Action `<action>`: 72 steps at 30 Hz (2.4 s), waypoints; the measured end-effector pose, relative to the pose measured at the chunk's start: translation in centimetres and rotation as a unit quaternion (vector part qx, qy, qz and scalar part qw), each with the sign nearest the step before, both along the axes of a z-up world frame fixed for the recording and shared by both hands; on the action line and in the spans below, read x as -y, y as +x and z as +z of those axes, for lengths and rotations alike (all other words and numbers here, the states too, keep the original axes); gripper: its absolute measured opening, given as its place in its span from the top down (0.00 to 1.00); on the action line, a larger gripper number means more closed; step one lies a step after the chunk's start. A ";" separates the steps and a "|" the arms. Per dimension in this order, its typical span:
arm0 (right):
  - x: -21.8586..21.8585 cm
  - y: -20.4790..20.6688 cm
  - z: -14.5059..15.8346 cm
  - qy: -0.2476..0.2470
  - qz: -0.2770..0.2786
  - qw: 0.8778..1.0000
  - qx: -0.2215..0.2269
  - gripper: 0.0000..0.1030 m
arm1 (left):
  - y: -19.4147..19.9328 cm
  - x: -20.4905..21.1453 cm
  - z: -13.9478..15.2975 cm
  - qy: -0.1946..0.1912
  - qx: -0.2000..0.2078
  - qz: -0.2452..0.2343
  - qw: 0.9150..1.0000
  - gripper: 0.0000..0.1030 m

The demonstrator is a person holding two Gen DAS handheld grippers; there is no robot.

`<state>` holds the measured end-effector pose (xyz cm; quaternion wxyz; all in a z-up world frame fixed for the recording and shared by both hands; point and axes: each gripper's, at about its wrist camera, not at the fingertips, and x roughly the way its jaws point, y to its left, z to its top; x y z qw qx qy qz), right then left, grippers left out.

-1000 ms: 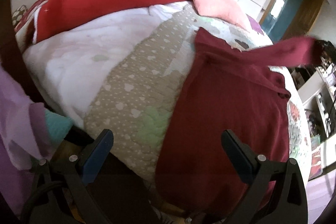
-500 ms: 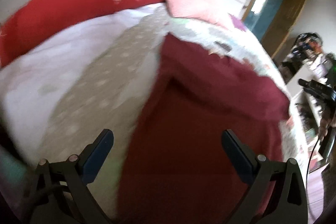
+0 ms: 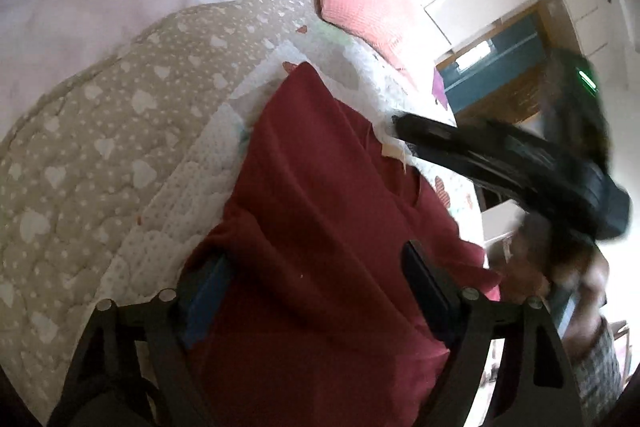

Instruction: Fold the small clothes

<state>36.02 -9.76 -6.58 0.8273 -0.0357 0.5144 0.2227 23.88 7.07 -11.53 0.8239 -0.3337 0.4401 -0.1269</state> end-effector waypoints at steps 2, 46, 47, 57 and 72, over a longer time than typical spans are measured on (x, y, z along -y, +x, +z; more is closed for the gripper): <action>-3.2 1.3 -1.8 -0.025 0.040 0.999 -0.024 0.46 | -0.1 -0.2 0.1 -0.001 0.002 0.002 1.000 0.28; 20.5 -13.0 -0.5 -0.126 -0.270 0.954 0.030 0.94 | -2.3 -3.6 1.7 0.069 0.069 0.006 0.995 0.76; 20.0 -12.8 0.2 -0.136 -0.261 0.954 0.052 0.95 | -2.3 -3.6 1.7 0.070 0.069 0.006 0.995 0.76; 21.0 -10.3 -1.9 -0.186 -0.312 0.930 0.055 0.86 | -2.0 -2.7 2.0 0.087 0.075 -0.020 0.993 0.72; 14.1 -21.5 -1.1 -0.103 -0.231 0.958 0.133 0.58 | -7.8 -2.0 0.9 0.129 0.031 0.009 0.991 0.49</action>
